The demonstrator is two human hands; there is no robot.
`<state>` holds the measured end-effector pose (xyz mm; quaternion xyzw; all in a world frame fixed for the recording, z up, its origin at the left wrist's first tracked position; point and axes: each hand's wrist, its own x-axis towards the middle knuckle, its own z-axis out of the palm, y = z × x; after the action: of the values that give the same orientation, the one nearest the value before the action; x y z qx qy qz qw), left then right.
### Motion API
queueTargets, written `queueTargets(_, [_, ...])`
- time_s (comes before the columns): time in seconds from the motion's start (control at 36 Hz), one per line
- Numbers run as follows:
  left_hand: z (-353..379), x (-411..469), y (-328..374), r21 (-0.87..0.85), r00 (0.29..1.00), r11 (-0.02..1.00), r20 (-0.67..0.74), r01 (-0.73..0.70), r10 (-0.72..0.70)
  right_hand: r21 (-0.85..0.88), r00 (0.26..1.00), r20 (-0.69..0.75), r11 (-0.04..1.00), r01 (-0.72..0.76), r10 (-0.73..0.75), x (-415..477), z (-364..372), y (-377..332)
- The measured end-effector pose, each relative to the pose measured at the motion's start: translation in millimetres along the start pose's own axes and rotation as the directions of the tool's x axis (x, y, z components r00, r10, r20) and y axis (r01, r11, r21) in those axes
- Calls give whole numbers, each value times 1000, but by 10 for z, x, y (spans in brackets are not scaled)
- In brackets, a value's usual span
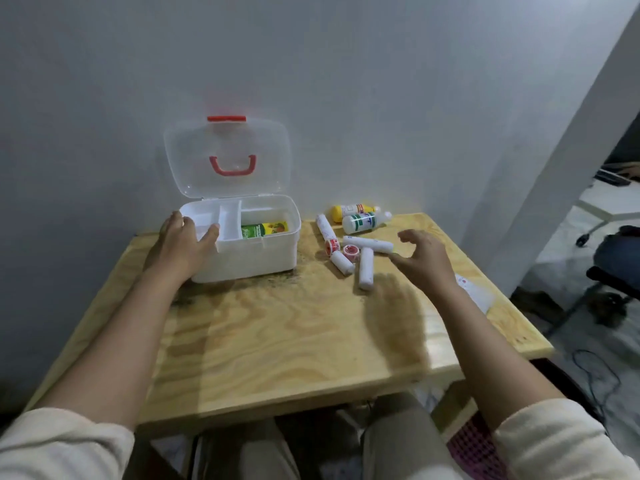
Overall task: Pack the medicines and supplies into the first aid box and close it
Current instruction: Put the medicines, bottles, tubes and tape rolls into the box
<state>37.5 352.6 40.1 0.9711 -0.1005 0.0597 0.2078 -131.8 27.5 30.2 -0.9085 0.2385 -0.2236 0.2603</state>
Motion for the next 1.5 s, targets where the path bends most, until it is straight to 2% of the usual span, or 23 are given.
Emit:
queueTargets(0.11, [34,27,-40,-8,1000,1000,4,9,-9,-159,987,-17,974,-162,161,-221,-201,336])
queueTargets(0.25, [44,31,-41,11,1000,1000,2,13,-13,-296,958,16,917,-267,285,-351,-298,575])
queueTargets(0.5, [70,48,-56,-44,1000,999,9,-4,4,-207,956,-24,934,-292,293,-317,-180,577])
queueTargets(0.61, [52,17,-43,-68,1000,998,7,1,0,-100,963,-60,959,-266,261,-198,-111,461])
queueTargets(0.75, [38,37,-80,-108,1000,994,3,0,0,90,990,-95,991,-96,104,112,-56,23])
queueTargets(0.86, [35,62,-122,-144,1000,990,2,6,-5,178,994,-29,978,110,-107,344,41,-533])
queueTargets(0.94, [18,74,-128,-156,1000,988,-8,5,-7,229,963,64,943,241,-262,467,173,-927])
queueTargets(1.06, [-32,66,-101,-162,1000,987,13,18,-16,164,891,207,912,376,-404,583,419,-1331])
queueTargets(1.28, [-81,72,-112,-232,998,972,59,30,-17,-67,779,410,836,544,-474,753,837,-1634])
queueTargets(1.5, [-76,45,-92,-266,999,963,30,37,-30,-26,752,445,833,553,-486,836,1055,-1739])
